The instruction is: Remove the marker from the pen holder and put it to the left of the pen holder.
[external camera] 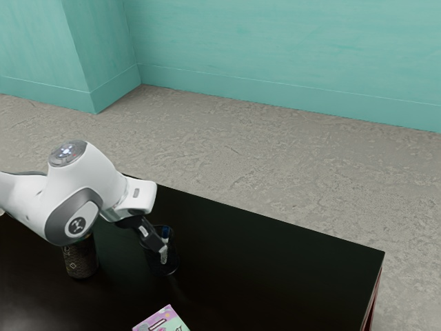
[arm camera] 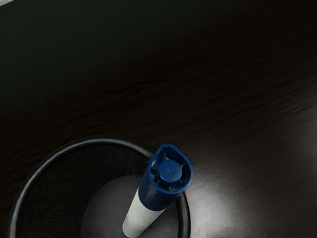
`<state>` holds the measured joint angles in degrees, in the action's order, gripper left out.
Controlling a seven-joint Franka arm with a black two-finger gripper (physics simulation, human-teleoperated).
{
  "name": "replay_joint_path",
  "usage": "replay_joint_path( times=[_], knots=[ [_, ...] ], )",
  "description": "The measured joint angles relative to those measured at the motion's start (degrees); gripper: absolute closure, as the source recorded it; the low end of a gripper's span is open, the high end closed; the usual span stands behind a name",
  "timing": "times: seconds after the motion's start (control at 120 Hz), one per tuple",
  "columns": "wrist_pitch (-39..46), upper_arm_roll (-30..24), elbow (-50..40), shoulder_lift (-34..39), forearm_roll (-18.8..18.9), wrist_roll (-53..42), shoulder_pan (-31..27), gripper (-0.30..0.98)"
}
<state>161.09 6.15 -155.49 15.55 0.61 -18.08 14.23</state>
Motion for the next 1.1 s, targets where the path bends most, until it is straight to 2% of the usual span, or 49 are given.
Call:
replay_joint_path(
  times=[0.267,0.683,1.1],
  knots=[
    [3.5,0.0,1.7,-2.4,0.3,-0.8,0.7,0.19],
    [7.0,0.0,1.8,-4.3,0.4,-1.4,1.3,0.53],
    [7.9,0.0,1.3,-4.4,0.3,-1.7,1.2,0.74]
  ],
)
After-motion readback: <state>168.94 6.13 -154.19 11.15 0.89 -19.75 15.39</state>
